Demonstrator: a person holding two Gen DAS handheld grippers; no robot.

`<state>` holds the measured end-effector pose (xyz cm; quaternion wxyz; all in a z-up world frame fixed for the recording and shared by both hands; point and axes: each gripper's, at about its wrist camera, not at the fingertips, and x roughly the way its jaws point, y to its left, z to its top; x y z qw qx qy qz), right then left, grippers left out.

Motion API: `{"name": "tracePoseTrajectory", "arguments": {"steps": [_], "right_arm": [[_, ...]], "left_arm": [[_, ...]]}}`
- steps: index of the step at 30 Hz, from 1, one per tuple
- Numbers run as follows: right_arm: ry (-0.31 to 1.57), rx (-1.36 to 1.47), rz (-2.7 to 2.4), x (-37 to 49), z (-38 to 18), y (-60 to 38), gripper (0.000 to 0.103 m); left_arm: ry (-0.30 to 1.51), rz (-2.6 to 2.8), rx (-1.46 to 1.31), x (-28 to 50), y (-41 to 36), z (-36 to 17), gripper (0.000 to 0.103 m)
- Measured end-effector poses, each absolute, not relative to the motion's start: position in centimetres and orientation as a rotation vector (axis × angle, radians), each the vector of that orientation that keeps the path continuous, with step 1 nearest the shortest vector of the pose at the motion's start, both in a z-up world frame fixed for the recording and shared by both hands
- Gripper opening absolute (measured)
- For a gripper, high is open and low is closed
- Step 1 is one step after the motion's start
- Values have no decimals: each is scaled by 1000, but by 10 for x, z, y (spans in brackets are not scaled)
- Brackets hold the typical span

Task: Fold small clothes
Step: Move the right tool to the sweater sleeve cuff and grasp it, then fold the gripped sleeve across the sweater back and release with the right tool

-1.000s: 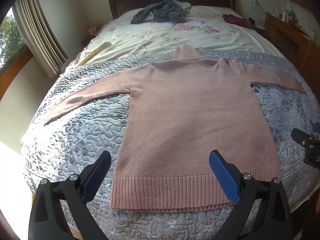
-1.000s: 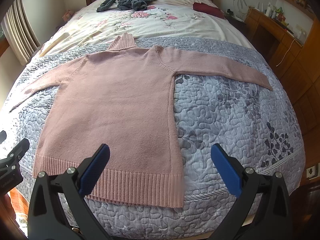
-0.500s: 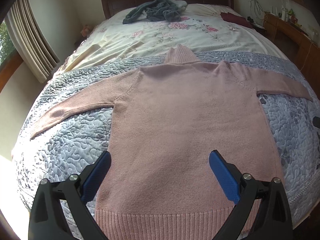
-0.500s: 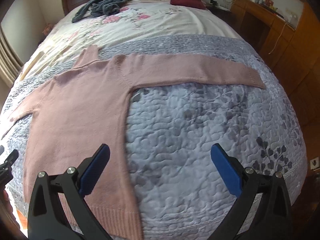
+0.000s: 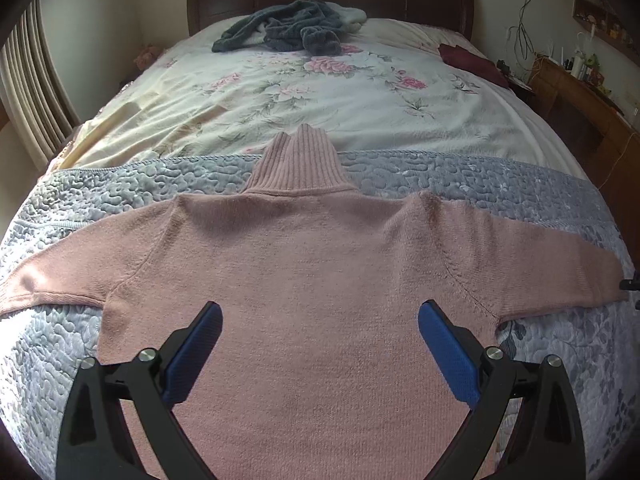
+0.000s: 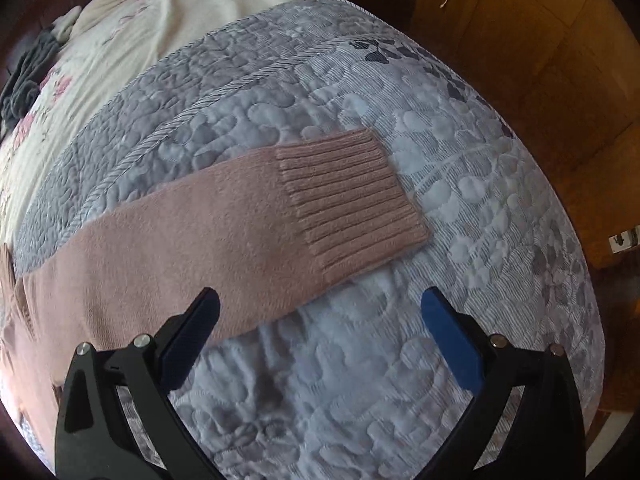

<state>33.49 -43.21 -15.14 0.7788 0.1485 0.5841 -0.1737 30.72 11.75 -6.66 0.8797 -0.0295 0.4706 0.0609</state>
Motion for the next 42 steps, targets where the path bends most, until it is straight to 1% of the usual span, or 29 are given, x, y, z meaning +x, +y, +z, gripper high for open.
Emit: {"name": "tracePoseTrajectory", "arguments": {"steps": [4, 5, 6, 7, 8, 9, 10, 11, 12, 13, 14, 16, 21, 29, 36, 39, 42], "right_arm": [[1248, 427, -365, 344, -168, -455, 97], [1253, 449, -358, 345, -172, -458, 91], [1257, 468, -354, 350, -177, -458, 89], [1249, 471, -358, 351, -177, -459, 84], [1242, 473, -354, 351, -176, -458, 77], [1236, 479, -346, 351, -176, -458, 73], [1227, 477, -339, 351, -174, -456, 63], [1223, 472, -328, 354, -172, -455, 50], [1219, 471, -313, 355, -170, -453, 42], [1216, 480, -289, 356, -168, -450, 26], [1215, 500, -262, 356, -165, -448, 14], [1200, 497, -244, 356, -157, -438, 12], [1147, 420, -147, 361, -129, -390, 11], [1116, 296, 108, 368, -102, -256, 11], [1136, 233, 337, 366, -109, -130, 11], [1175, 212, 405, 366, -122, -86, 11], [1203, 130, 401, 364, -137, -52, 11]], "left_arm": [[1000, 130, -32, 321, 113, -80, 99], [1001, 133, -17, 322, 113, -83, 99], [1003, 138, -2, 322, 113, -86, 99], [1005, 141, 9, 322, 115, -87, 99], [1008, 143, 16, 323, 116, -89, 99], [1010, 147, 19, 323, 119, -90, 99], [1011, 153, 20, 323, 122, -91, 99], [1013, 157, 18, 323, 125, -91, 99], [1015, 162, 15, 323, 128, -91, 99], [1017, 166, 9, 322, 132, -91, 99], [1017, 167, 2, 322, 136, -91, 99], [1016, 172, -5, 321, 142, -89, 99], [1026, 176, -22, 321, 157, -89, 99], [1048, 186, -63, 322, 178, -95, 99], [1052, 167, -86, 321, 185, -97, 99], [1057, 153, -98, 321, 186, -97, 99], [1066, 140, -102, 322, 185, -98, 99]]}}
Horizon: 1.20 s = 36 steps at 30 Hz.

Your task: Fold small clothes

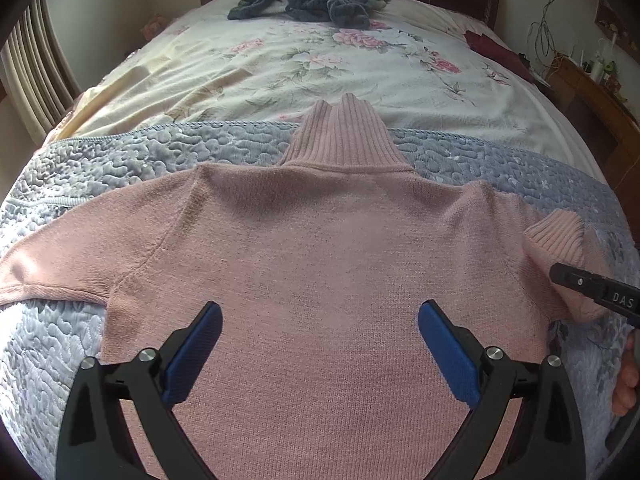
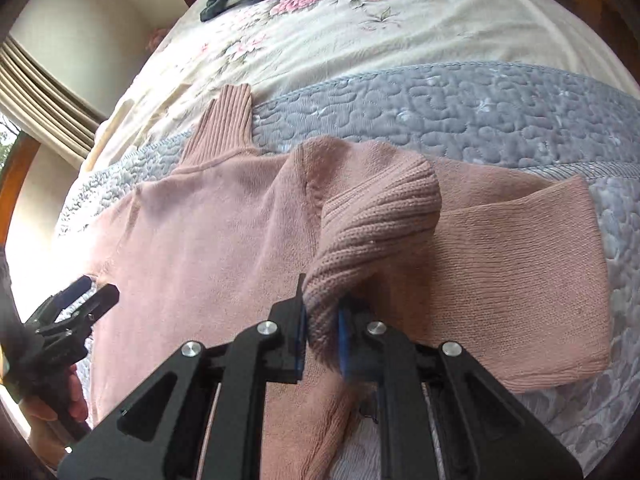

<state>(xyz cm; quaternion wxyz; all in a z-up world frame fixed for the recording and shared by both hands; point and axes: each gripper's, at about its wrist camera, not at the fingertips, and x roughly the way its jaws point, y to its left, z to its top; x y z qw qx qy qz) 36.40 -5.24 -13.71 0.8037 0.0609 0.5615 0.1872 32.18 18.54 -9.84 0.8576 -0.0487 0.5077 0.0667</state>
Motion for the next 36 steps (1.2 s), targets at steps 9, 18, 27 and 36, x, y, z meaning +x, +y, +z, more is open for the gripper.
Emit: {"name": "tracePoseTrajectory", "arguments": {"steps": [9, 18, 27, 36], "right_arm": [[1262, 65, 634, 322, -153, -35, 37], [1197, 118, 530, 279, -123, -108, 39], [1163, 125, 403, 261, -119, -154, 39], [1152, 143, 365, 259, -116, -164, 39]], "left_arm": [[1098, 75, -142, 331, 168, -106, 99], [1236, -55, -253, 350, 116, -148, 99], [1328, -137, -358, 373, 76, -176, 52], [1246, -104, -440, 368, 97, -160, 17]]}}
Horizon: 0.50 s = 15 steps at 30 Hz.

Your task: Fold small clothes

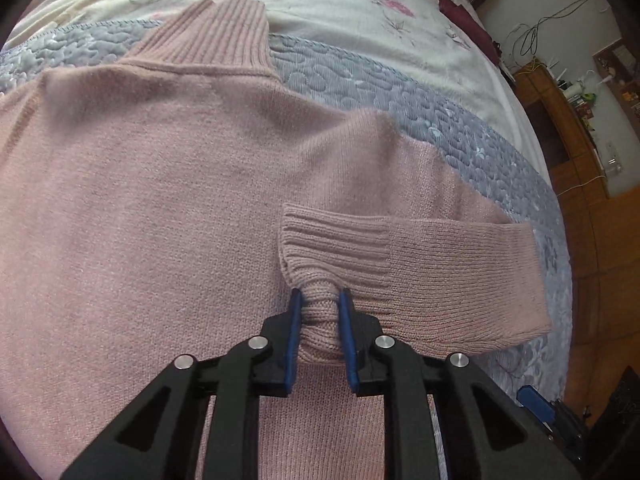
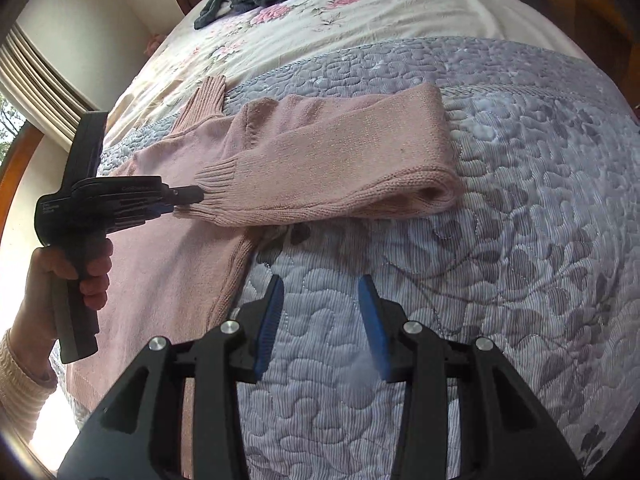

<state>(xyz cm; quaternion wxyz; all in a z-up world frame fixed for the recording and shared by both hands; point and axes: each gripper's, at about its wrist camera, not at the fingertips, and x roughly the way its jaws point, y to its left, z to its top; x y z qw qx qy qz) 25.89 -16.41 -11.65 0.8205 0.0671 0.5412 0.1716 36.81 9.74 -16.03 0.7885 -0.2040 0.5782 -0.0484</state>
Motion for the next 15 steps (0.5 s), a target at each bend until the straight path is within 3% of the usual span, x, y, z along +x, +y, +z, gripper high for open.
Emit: {"name": "tracePoseTrajectory", "arguments": {"steps": [11, 15], "right_arm": [[1157, 217, 329, 285, -113, -165, 41], [1169, 254, 327, 305, -115, -156, 48]], "left_arm": [[1077, 49, -373, 360, 192, -104, 15], [1063, 137, -346, 361, 243, -98, 15]]}}
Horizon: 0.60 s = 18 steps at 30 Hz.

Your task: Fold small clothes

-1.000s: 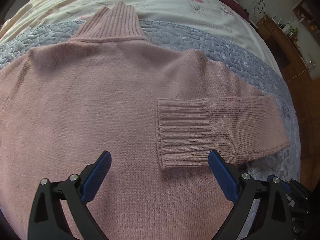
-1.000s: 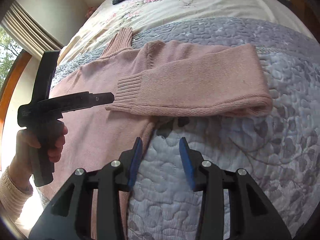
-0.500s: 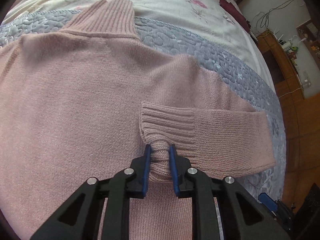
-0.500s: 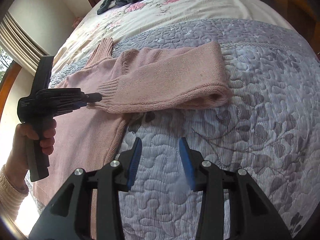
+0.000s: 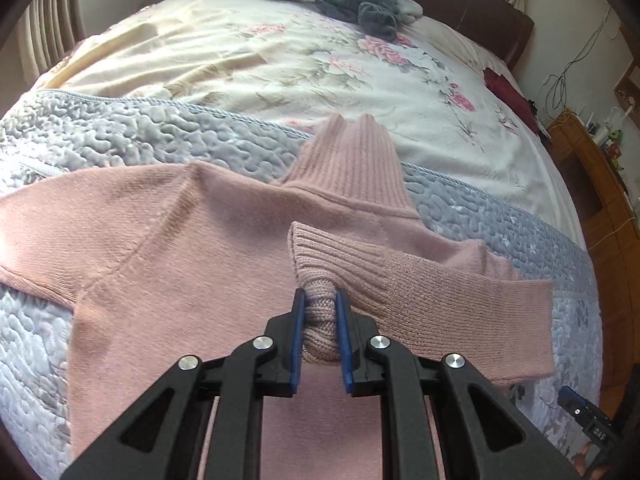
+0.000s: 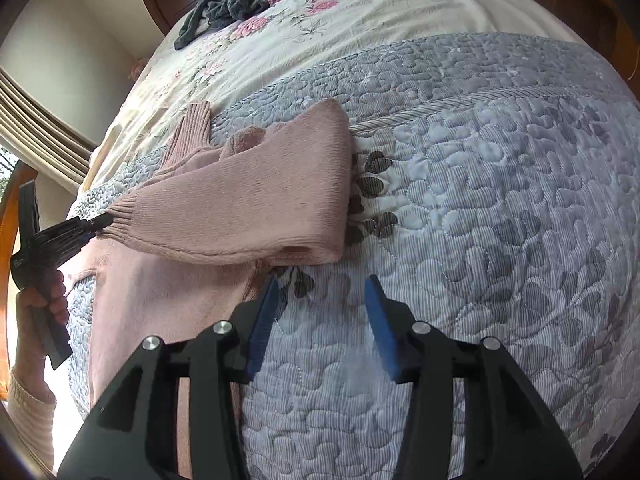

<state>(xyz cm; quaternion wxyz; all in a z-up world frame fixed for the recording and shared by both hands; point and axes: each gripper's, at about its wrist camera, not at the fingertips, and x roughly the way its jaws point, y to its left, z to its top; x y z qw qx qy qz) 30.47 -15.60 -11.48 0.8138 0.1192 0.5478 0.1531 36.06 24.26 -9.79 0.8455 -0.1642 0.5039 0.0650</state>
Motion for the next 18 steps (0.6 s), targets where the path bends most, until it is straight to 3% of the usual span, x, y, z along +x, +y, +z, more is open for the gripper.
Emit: {"name": "tracePoseTrajectory", "arguments": {"steps": [10, 11, 14, 18], "right_arm": [[1268, 330, 369, 358, -144, -109, 53], [1280, 338, 370, 361, -149, -106, 51], [1315, 338, 354, 365, -164, -100, 33], [1317, 315, 332, 359, -177, -101, 30]], "left_arm": [[1070, 257, -332, 363, 318, -110, 15], [1074, 261, -336, 363, 321, -113, 15], [1099, 274, -316, 365, 326, -126, 15], [1157, 289, -260, 370, 326, -154, 15]]}}
